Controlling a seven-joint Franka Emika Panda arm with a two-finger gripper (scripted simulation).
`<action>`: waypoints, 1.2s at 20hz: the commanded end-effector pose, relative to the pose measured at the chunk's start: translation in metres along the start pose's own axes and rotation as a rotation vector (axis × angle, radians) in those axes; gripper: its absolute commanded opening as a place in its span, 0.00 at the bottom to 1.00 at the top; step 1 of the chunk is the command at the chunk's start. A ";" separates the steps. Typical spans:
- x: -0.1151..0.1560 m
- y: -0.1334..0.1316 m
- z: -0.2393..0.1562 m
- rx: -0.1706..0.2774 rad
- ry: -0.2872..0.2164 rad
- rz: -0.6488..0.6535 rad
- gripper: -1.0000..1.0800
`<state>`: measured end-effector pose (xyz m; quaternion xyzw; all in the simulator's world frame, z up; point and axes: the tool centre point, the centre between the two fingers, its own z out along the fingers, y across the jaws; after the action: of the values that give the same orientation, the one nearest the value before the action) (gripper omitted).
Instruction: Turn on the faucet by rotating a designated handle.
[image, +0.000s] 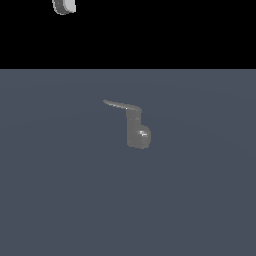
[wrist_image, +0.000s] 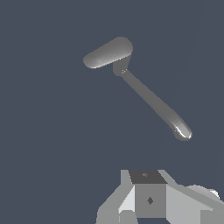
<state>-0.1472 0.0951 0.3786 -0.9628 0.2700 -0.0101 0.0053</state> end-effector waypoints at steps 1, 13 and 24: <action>0.007 -0.011 0.011 0.001 -0.001 0.055 0.00; 0.050 -0.053 0.063 -0.001 -0.005 0.303 0.00; 0.097 -0.080 0.110 -0.006 -0.006 0.526 0.00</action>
<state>-0.0284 0.1140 0.2784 -0.8676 0.4973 -0.0046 0.0059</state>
